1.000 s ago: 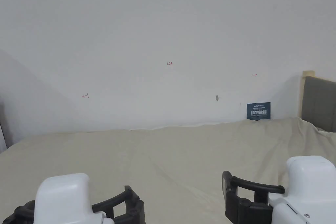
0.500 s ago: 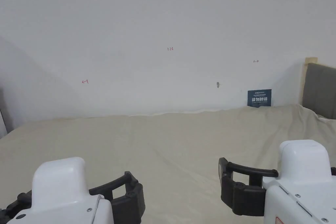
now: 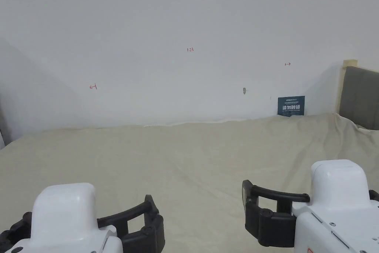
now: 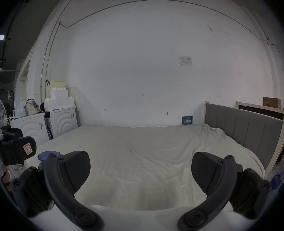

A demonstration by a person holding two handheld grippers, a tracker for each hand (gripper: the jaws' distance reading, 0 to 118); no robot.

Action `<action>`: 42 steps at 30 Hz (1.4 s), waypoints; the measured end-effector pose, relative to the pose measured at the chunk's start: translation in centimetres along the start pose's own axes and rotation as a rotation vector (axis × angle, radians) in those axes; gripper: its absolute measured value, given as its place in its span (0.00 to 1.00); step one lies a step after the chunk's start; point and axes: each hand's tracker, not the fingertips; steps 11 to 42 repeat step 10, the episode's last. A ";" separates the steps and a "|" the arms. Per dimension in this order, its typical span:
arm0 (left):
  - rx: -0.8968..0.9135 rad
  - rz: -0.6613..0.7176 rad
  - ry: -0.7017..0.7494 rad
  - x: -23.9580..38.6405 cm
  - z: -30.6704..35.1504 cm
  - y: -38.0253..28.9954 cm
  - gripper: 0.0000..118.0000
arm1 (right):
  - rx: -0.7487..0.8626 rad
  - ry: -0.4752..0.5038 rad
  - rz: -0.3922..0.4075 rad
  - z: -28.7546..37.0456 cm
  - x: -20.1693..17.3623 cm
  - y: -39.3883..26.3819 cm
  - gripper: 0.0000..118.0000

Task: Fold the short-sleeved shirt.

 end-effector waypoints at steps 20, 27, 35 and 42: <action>0.034 -0.027 0.040 0.1 -0.1 -0.3 1.00 | -0.018 0.016 0.017 -0.2 -0.4 -0.4 1.00; 0.034 -0.027 0.040 0.1 -0.1 -0.3 1.00 | -0.018 0.016 0.017 -0.2 -0.4 -0.4 1.00; 0.034 -0.027 0.040 0.1 -0.1 -0.3 1.00 | -0.018 0.016 0.017 -0.2 -0.4 -0.4 1.00; 0.034 -0.027 0.040 0.1 -0.1 -0.3 1.00 | -0.018 0.016 0.017 -0.2 -0.4 -0.4 1.00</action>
